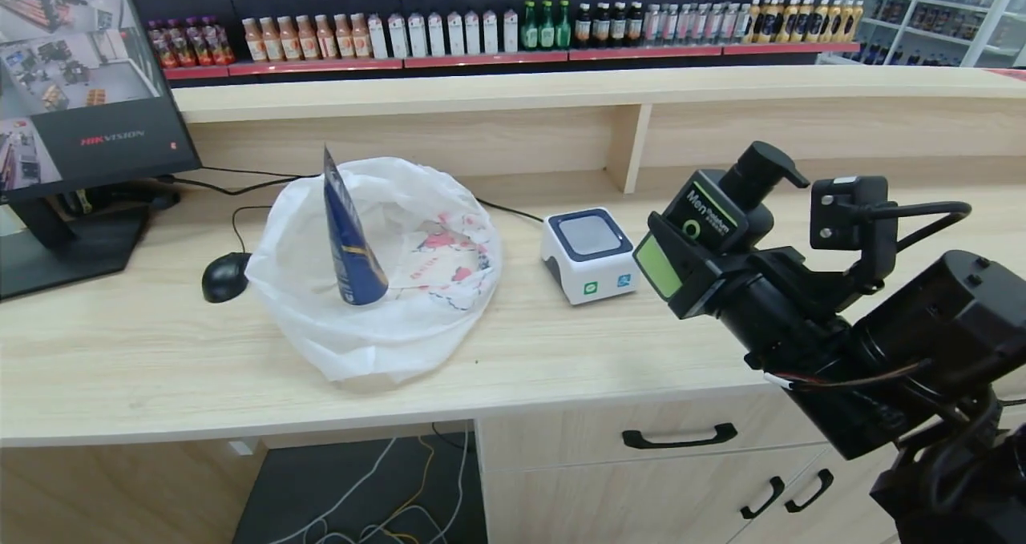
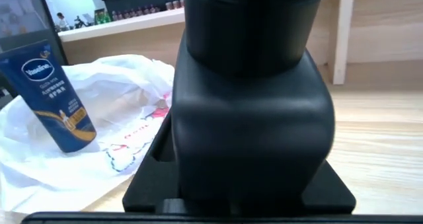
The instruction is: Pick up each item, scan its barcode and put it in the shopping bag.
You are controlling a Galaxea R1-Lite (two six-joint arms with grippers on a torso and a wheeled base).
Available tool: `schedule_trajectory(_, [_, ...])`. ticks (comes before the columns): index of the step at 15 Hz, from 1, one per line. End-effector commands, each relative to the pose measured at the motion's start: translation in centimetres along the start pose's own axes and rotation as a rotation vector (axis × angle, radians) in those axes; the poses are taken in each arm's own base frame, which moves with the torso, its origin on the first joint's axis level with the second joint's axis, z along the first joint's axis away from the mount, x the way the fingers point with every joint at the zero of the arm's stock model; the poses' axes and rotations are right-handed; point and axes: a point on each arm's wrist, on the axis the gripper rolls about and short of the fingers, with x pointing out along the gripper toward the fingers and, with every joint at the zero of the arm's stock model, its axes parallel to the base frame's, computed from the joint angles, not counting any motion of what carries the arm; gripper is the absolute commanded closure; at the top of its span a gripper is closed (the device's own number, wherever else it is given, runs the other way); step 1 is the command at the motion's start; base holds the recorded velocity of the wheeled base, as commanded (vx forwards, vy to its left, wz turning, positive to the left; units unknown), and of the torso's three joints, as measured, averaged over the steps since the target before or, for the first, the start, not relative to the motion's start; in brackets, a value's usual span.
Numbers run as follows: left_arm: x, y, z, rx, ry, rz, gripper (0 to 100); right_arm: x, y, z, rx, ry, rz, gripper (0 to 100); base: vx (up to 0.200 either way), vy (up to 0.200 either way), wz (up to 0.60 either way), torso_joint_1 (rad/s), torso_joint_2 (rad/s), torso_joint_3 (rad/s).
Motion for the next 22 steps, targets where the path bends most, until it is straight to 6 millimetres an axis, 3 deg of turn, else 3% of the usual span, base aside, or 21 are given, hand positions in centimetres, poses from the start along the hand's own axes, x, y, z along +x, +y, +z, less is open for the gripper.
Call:
schedule_trajectory(1, [0.0, 0.0, 0.0, 0.003, 0.0, 0.001, 0, -0.2, 0.0, 0.4, 0.003, -0.01, 0.0, 100, 0.0, 0.0, 0.0, 0.0, 0.0, 0.0])
schedule_trajectory(7, [0.0, 0.0, 0.0, 0.003, 0.0, -0.001, 0, -0.7, 0.1, 0.9, 0.013, -0.019, 0.008, 100, 0.0, 0.0, 0.0, 0.0, 0.0, 0.0])
schedule_trajectory(9, [0.0, 0.0, 0.0, 0.003, 0.0, 0.001, 0, 0.0, 0.2, 0.8, 0.052, -0.031, 0.006, 100, 0.0, 0.0, 0.0, 0.0, 0.0, 0.0])
schedule_trajectory(14, [0.0, 0.0, 0.0, 0.002, 0.0, 0.001, 0, 4.3, 1.0, -0.2, 0.146, -0.093, 0.01, 100, 0.0, 0.0, 0.0, 0.0, 0.0, 0.0])
schedule_trajectory(18, [0.0, 0.0, 0.0, 0.002, 0.0, 0.001, 0, 6.1, 1.0, -1.1, 0.242, -0.113, 0.008, 100, 0.0, 0.0, 0.0, 0.0, 0.0, 0.0])
schedule_trajectory(22, [0.0, 0.0, 0.0, 0.002, 0.0, 0.001, 0, 9.3, 0.7, -1.2, 0.529, -0.18, -0.012, 100, 0.0, 0.0, 0.0, 0.0, 0.0, 0.0])
